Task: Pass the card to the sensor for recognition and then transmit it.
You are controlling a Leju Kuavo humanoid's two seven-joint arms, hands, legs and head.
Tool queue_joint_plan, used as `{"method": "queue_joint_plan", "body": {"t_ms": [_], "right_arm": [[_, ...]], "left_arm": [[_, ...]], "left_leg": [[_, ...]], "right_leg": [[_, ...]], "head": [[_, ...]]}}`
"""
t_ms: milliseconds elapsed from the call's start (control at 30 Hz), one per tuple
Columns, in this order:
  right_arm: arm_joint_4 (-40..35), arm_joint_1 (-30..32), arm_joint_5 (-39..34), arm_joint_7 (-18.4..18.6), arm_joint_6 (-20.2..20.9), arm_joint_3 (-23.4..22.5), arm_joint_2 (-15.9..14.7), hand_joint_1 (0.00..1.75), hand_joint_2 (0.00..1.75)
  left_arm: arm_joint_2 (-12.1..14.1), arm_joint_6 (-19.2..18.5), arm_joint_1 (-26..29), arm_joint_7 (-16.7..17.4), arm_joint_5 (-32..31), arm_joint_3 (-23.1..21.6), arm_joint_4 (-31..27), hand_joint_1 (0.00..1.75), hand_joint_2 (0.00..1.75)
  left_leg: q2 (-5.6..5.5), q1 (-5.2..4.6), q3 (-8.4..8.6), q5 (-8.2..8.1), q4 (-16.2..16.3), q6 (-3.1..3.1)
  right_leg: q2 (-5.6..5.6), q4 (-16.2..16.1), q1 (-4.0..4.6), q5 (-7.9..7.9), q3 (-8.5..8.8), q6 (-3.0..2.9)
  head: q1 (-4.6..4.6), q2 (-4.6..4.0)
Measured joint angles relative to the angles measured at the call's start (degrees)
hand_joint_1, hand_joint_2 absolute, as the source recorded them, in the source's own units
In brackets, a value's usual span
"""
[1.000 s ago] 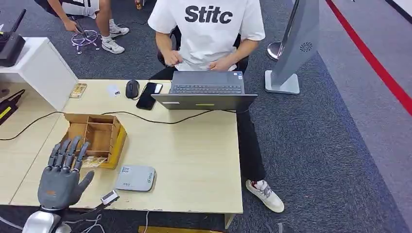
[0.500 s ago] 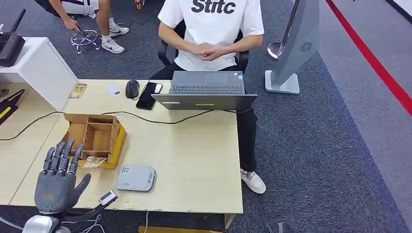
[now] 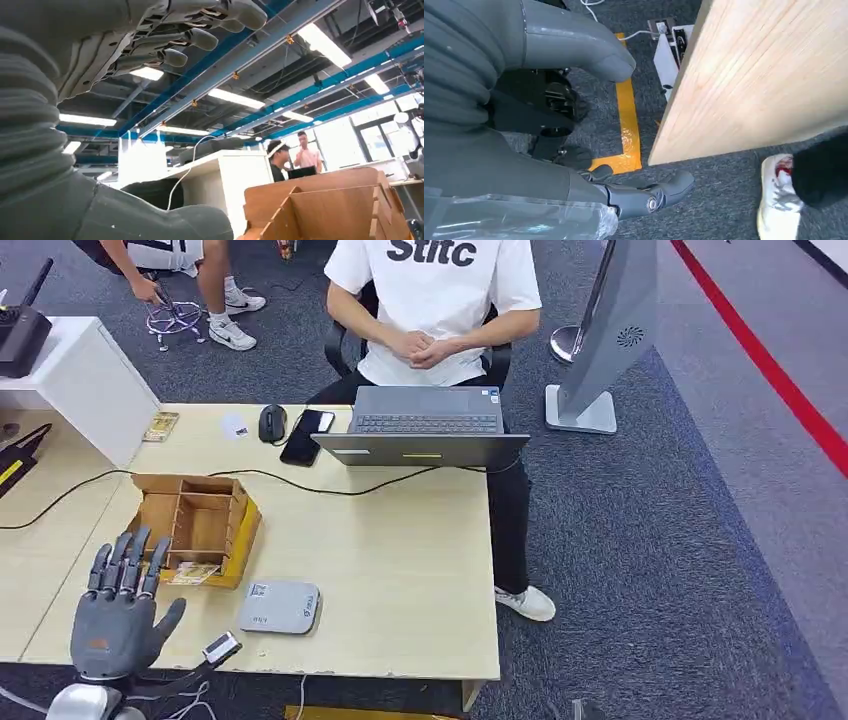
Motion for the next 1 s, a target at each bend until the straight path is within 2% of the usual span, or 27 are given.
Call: {"method": "queue_joint_plan", "body": {"t_ms": [67,100,133,200,300,467,700,1000], "right_arm": [[0.0,-0.55,0.61,0.98,0.35,0.22,0.15,0.0,1.75],[0.0,-0.82,0.61,0.98,0.37,0.24,0.2,0.0,1.75],[0.0,-0.94,0.52,0.96,0.37,0.24,0.22,0.0,1.75],[0.0,-1.09,0.43,0.94,0.37,0.24,0.22,0.0,1.75],[0.0,-1.14,0.39,0.92,0.37,0.24,0.22,0.0,1.75],[0.0,-1.19,0.39,0.92,0.37,0.24,0.24,0.0,1.75],[0.0,-1.15,0.5,0.89,0.26,0.33,0.24,0.0,1.75],[0.0,-1.13,0.3,0.89,0.41,0.35,0.24,0.0,1.75]], "left_arm": [[3.91,0.07,-4.54,10.66,-1.83,-1.9,10.03,0.0,1.75],[5.26,0.07,-6.06,12.98,-1.89,-2.51,12.89,0.0,1.75],[6.24,0.09,-7.49,13.6,-1.87,-3.12,15.38,0.0,1.75],[8.06,0.13,-9.58,14.1,-1.87,-4.57,19.49,0.0,1.75],[9.42,0.15,-10.98,14.17,-1.8,-5.81,23.36,0.0,1.75],[10.68,0.18,-12.01,14.34,-1.8,-6.75,26.37,0.0,1.75],[11.14,0.24,-11.65,15.85,-1.28,-8.37,27.29,0.0,1.75],[11.78,0.31,-11.41,15.94,-0.93,-9.37,27.29,0.0,1.75]], "left_leg": [[-0.13,0.08,-0.03,0.08,0.0,-0.03],[-0.11,0.08,-0.03,0.12,-0.01,-0.09],[-0.1,0.08,-0.04,0.15,-0.01,-0.12],[-0.12,0.09,-0.03,0.18,-0.01,-0.16],[-0.06,0.08,-0.03,0.19,-0.01,-0.18],[-0.07,0.05,-0.05,0.17,-0.01,-0.17],[-0.08,0.06,-0.06,0.16,-0.01,-0.14],[-0.07,0.06,-0.06,0.16,-0.01,-0.15]], "right_leg": [[-0.1,0.05,0.03,0.03,0.02,-0.04],[-0.05,0.05,0.03,0.09,-0.01,-0.14],[-0.05,0.09,0.04,0.1,-0.01,-0.14],[-0.06,0.11,0.04,0.1,0.01,-0.14],[0.01,0.11,0.04,0.14,-0.01,-0.18],[-0.01,0.09,0.03,0.13,-0.02,-0.17],[-0.02,0.09,0.03,0.13,-0.03,-0.17],[-0.02,0.09,0.03,0.13,-0.02,-0.17]], "head": [[-0.04,0.0],[-0.04,0.0],[-0.26,0.0],[-0.24,0.0],[-0.22,0.0],[-0.22,0.0],[-0.18,0.0],[-0.2,0.0]]}}
